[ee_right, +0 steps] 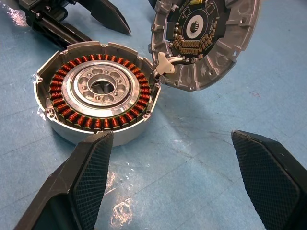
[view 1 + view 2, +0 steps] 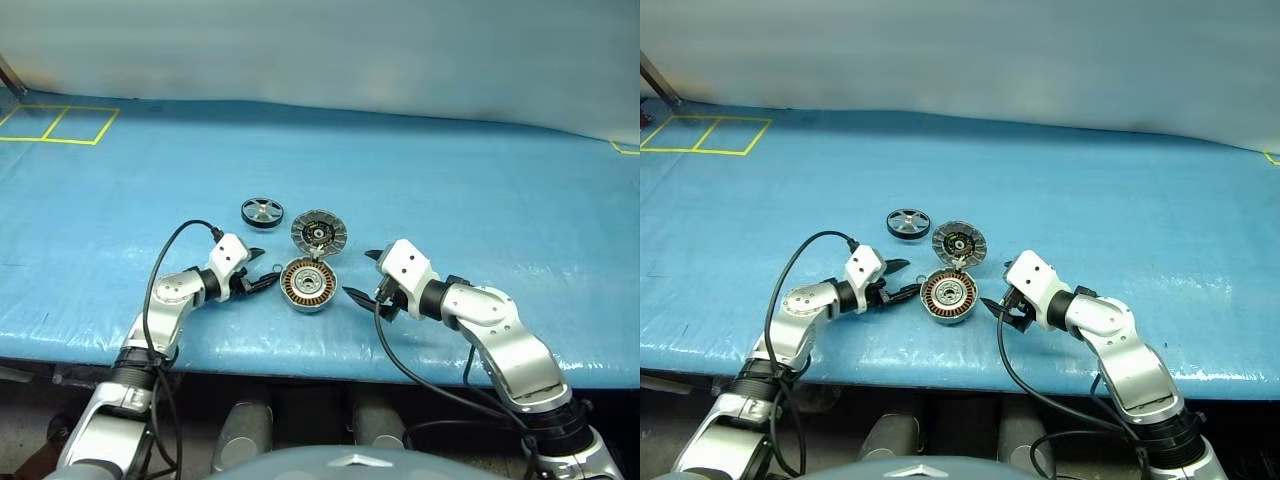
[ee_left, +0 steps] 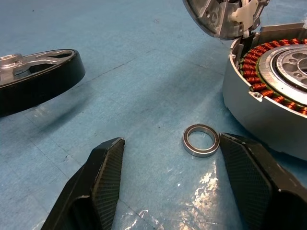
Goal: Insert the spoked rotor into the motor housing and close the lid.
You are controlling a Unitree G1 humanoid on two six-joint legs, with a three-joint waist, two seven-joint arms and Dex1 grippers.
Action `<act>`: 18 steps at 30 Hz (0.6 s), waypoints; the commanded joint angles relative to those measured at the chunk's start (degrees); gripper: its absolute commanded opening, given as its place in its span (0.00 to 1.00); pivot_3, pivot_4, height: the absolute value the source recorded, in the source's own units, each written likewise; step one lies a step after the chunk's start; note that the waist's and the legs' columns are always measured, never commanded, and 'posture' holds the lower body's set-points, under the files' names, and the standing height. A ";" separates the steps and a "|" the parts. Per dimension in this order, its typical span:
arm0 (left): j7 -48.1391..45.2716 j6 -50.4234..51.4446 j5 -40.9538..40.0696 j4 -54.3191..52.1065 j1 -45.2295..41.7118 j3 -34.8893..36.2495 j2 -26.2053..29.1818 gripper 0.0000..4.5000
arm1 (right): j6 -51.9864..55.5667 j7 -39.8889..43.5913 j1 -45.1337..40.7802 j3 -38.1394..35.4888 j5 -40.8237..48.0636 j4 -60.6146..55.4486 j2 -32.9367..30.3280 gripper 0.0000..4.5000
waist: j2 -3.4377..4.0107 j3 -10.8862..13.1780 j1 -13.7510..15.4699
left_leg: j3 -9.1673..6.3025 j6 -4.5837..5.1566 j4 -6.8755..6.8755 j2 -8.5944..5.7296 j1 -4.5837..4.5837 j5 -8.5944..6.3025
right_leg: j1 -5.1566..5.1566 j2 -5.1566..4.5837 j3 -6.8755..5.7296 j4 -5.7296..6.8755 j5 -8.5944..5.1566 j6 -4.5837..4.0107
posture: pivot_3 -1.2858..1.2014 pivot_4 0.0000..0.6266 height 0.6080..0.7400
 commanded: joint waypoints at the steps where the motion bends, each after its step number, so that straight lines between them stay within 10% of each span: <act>1: 0.10 -0.77 0.87 1.12 -0.57 -0.44 -0.50 0.68 | -1.05 -0.46 -0.79 -0.10 0.62 -1.76 -0.42 0.92 | -0.01 0.00 -0.01 | 0.00 0.00 0.01 0.00 0.00 0.00 | 0.01 0.00 0.00 0.00 0.00 0.00 | 0.52 0.24 1.00; 6: -0.79 -0.70 0.70 1.68 -0.73 -0.64 -0.74 0.61 | -1.16 -0.65 -0.96 0.14 0.65 -1.62 -0.48 0.92 | -0.01 0.00 -0.01 | 0.00 0.00 0.01 0.00 0.01 0.00 | 0.01 0.00 0.00 0.00 0.00 0.00 | 0.52 0.24 1.00; 13: -0.25 -0.84 1.24 2.33 -0.88 -0.32 -0.58 0.16 | -1.44 -1.10 -1.00 0.24 0.71 -1.34 -0.42 0.92 | -0.01 0.00 -0.01 | 0.00 0.00 0.01 0.00 0.01 0.00 | 0.01 0.00 0.00 0.00 0.00 0.00 | 0.52 0.24 1.00; 18: 0.09 -1.22 1.43 2.50 -0.71 0.21 0.08 0.14 | -1.61 -1.41 -0.84 0.40 0.87 -1.12 -0.37 0.92 | 0.00 0.00 -0.06 | 0.00 0.00 0.01 0.00 0.03 0.00 | 0.02 0.00 0.00 0.00 0.00 0.00 | 0.52 0.24 1.00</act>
